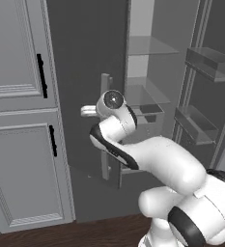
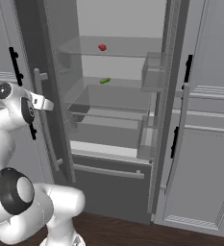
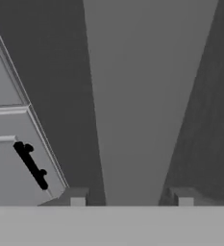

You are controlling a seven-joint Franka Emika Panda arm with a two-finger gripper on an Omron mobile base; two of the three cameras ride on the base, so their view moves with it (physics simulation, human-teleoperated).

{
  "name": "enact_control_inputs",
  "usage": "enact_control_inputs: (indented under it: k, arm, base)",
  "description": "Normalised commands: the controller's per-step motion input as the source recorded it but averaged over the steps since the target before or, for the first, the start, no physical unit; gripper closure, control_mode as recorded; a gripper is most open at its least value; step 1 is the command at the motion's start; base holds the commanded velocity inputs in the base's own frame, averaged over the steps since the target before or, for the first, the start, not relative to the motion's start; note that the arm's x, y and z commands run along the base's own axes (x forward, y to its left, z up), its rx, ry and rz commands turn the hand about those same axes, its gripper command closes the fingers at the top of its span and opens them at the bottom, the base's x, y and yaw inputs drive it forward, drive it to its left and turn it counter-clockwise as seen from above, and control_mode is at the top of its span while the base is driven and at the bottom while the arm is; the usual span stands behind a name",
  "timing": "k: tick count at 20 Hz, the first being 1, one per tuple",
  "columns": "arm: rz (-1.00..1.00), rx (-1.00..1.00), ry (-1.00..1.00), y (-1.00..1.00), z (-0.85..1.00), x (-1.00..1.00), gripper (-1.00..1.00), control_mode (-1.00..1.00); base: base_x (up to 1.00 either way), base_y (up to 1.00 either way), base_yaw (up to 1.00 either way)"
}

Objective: Take the strawberry from the fridge and place it on top of the pancake, located on the dining counter.

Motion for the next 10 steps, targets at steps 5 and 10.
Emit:
enact_control_inputs:
  k: [5,10]
  arm:
    - [-0.01,0.14,0.0,-0.2,-0.02,-0.88,-1.0,-1.0]
    - [-0.03,0.29,0.0,-0.64,0.26,-0.91,-1.0,-1.0]
  base:
    - [0.0,0.0,0.0]
    - [0.0,0.0,0.0]
